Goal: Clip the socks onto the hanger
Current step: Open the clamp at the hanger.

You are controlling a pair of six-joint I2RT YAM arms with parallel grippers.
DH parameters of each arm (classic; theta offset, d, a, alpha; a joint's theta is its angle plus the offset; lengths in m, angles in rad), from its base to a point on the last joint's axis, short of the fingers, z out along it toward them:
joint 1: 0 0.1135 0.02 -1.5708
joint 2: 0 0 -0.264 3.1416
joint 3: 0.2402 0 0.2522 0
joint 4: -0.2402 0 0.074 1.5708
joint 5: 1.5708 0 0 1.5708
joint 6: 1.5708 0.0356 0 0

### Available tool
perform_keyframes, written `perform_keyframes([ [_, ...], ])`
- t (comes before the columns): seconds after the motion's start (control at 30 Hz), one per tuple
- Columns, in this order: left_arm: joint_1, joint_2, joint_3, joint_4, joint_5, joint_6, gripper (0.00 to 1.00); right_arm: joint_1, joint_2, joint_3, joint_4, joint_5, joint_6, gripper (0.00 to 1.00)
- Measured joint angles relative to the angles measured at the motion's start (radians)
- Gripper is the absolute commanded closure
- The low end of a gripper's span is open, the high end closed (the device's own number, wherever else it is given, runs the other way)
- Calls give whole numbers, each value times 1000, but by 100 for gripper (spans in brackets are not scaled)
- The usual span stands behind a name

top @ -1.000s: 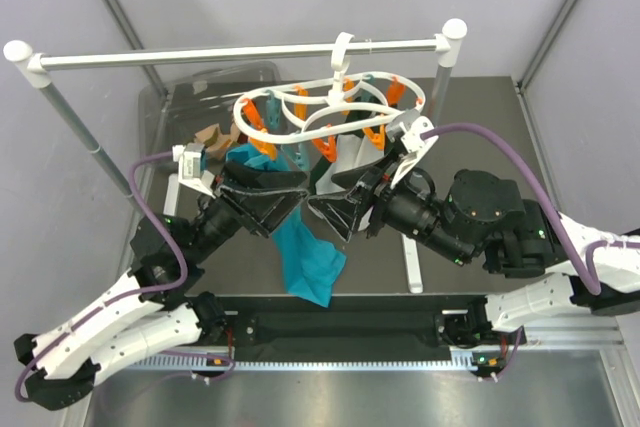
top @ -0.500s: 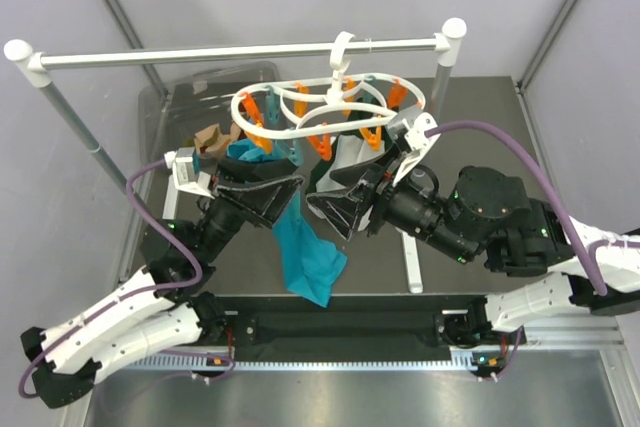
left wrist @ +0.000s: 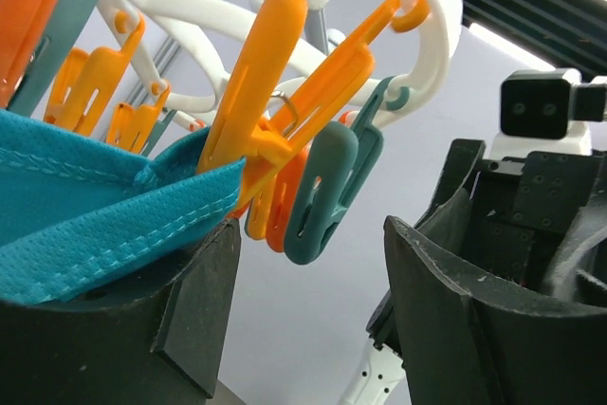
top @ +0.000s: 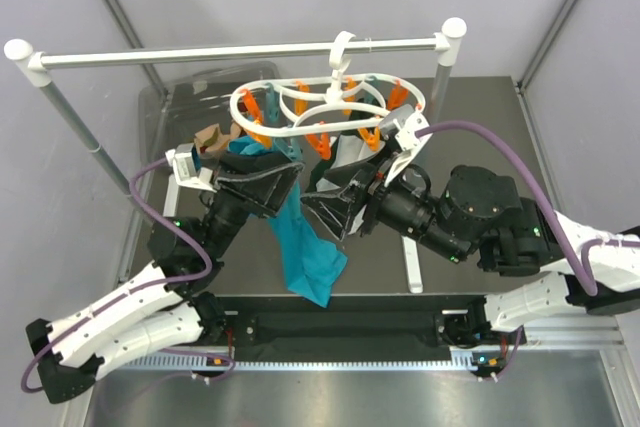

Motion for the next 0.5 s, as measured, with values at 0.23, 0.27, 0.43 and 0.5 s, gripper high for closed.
perform_keyframes([
  [0.23,0,29,0,2,0,-7,51,0,15,29,13,2,0,42],
  [0.27,0,29,0,2,-1,-5,54,0,21,40,13,5,2,43],
  [0.43,0,30,1,2,-4,0,64,0,95,143,-5,53,13,43],
  [0.5,0,30,1,2,-7,5,72,0,122,178,-21,77,19,43],
])
